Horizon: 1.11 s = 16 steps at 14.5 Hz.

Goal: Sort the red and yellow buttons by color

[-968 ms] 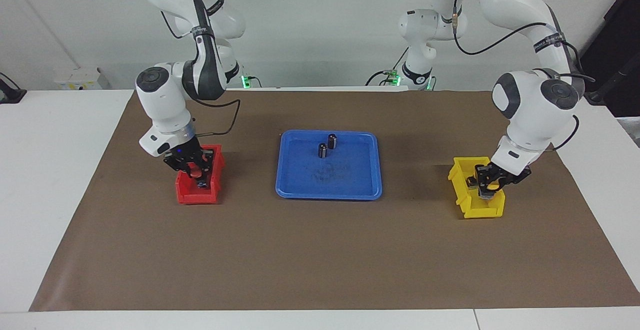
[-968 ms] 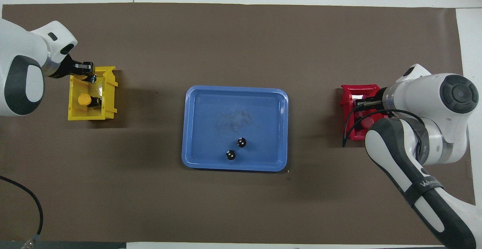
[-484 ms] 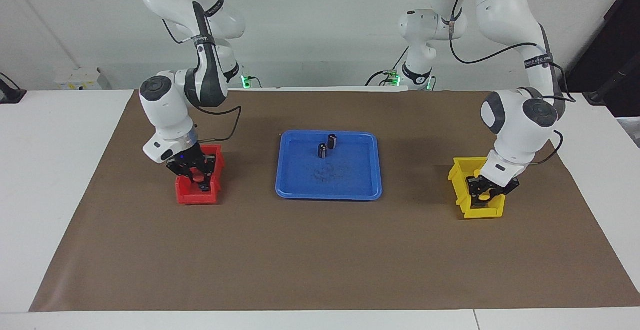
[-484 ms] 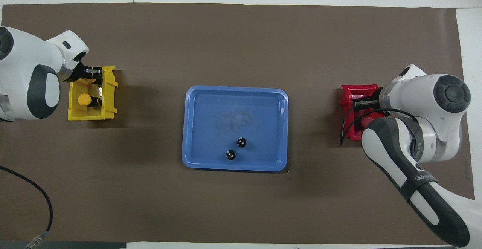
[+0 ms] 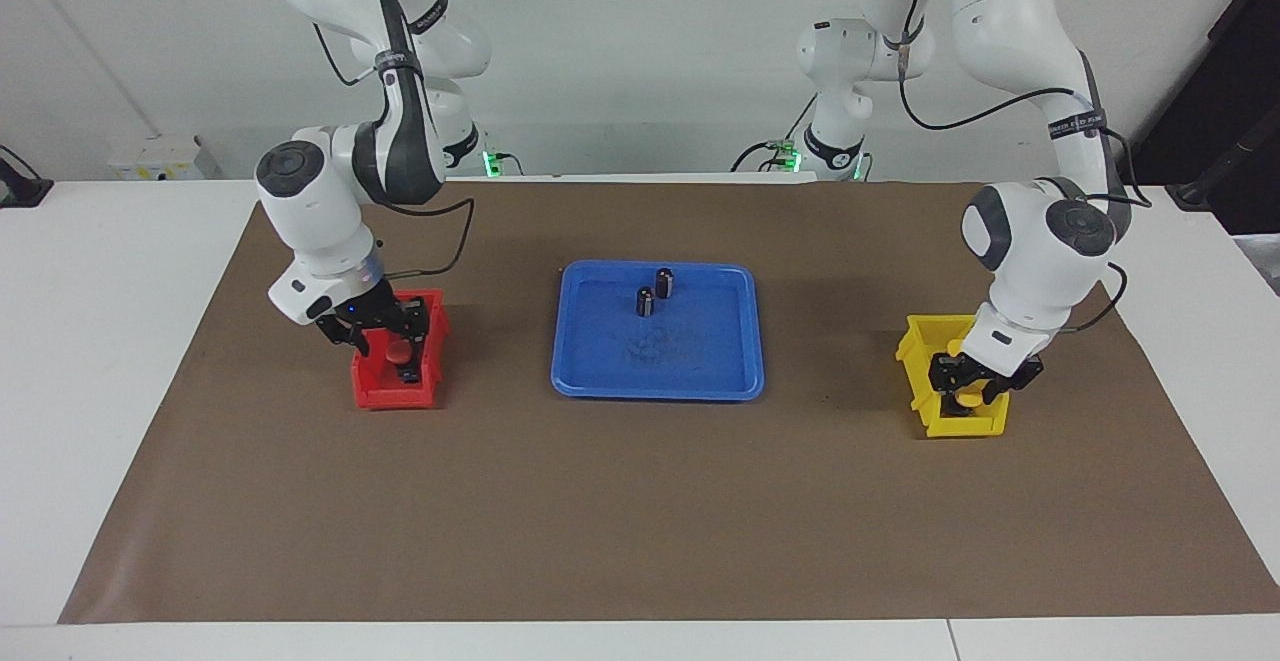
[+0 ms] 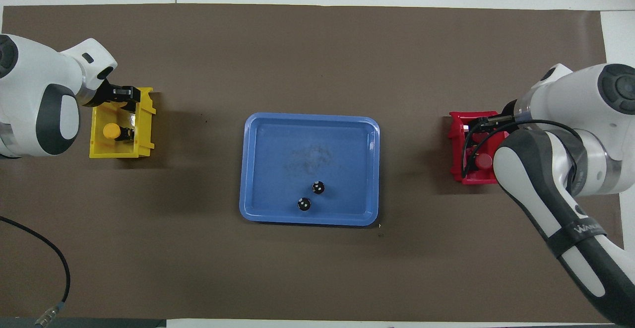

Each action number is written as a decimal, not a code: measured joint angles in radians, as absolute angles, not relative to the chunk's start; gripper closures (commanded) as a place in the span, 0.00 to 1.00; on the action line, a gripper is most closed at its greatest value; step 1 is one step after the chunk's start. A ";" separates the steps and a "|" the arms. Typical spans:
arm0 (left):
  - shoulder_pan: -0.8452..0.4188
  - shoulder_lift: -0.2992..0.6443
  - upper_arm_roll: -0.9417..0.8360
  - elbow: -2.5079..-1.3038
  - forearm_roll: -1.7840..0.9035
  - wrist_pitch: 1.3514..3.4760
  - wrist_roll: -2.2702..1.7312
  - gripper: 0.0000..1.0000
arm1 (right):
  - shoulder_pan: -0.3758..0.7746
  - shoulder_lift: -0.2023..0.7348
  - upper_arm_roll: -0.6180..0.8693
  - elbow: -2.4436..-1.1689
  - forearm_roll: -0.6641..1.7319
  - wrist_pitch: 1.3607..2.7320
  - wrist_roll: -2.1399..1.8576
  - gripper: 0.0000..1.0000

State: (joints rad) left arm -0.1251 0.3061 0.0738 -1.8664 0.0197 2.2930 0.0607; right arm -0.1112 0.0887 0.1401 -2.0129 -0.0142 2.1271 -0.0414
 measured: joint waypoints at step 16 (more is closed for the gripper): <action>-0.107 -0.074 0.052 -1.638 0.020 1.531 0.178 0.00 | -0.154 0.030 0.097 -1.576 -0.015 1.582 -0.043 0.00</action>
